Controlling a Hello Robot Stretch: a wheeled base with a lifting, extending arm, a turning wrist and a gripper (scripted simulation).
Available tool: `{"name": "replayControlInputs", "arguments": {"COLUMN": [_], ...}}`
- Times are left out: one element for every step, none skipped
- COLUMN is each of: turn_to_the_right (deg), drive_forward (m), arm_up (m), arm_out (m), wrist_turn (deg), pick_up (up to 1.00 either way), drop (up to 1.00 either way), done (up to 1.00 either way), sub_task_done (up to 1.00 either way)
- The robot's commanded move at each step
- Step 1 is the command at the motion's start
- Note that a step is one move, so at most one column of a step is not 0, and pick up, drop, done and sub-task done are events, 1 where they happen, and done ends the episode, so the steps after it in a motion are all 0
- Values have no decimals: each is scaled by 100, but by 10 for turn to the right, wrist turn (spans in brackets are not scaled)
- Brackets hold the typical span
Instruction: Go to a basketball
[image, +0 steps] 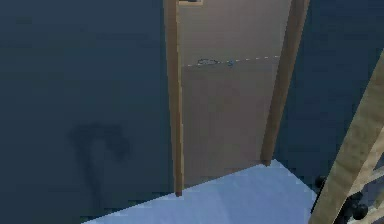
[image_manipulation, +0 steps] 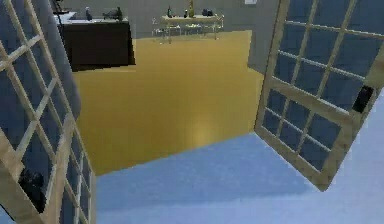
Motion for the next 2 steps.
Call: {"name": "replayControlInputs", "arguments": {"turn_to_the_right": [0, 210], "drive_forward": [55, 0], "arm_up": [0, 0], "arm_out": [0, 0], "wrist_turn": [0, 0], "pick_up": [0, 0], "drop": [0, 0], "done": [0, 0], "sub_task_done": [0, 0]}}
